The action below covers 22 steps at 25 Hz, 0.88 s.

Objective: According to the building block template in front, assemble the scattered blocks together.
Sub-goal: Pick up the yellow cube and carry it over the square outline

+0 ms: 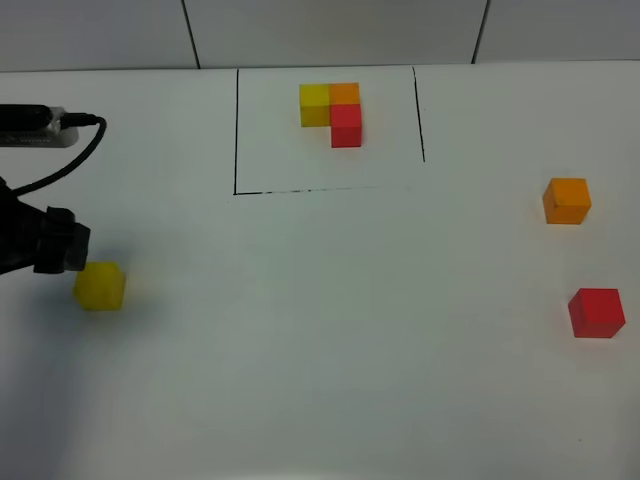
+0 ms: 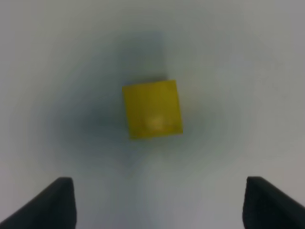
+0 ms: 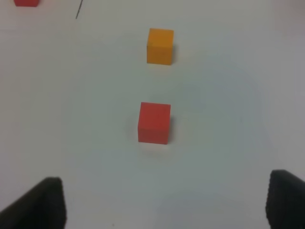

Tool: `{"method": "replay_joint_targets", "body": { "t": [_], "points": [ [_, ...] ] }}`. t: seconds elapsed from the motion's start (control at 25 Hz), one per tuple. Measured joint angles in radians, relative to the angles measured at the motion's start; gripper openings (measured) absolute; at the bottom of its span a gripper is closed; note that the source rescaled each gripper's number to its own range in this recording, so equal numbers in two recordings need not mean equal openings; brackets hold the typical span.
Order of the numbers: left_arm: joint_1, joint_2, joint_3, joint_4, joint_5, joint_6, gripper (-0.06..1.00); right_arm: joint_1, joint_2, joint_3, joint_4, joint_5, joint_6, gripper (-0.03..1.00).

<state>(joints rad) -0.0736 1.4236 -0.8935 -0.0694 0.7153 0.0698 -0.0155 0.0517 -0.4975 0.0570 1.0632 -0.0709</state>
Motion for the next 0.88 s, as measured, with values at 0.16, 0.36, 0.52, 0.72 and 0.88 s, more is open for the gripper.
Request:
{"method": "replay_joint_targets", "body": {
  "t": [0.16, 0.36, 0.52, 0.72, 0.88],
  "points": [
    [0.001, 0.094, -0.042, 0.006, 0.016, -0.003, 0.84, 0.0, 0.0, 0.0, 0.0, 0.0, 0.003, 0.8],
    [0.001, 0.186, -0.051, 0.007, -0.009, -0.005, 0.97, 0.0, 0.0, 0.0, 0.0, 0.0, 0.009, 0.8],
    [0.001, 0.258, -0.051, 0.007, -0.045, -0.009, 1.0, 0.0, 0.0, 0.0, 0.0, 0.0, 0.009, 0.8],
    [0.001, 0.34, -0.051, 0.006, -0.102, -0.013, 1.0, 0.0, 0.0, 0.0, 0.0, 0.0, 0.009, 0.8],
    [0.001, 0.387, -0.051, 0.006, -0.132, -0.033, 1.0, 0.0, 0.0, 0.0, 0.0, 0.0, 0.009, 0.8]
  ]
}}
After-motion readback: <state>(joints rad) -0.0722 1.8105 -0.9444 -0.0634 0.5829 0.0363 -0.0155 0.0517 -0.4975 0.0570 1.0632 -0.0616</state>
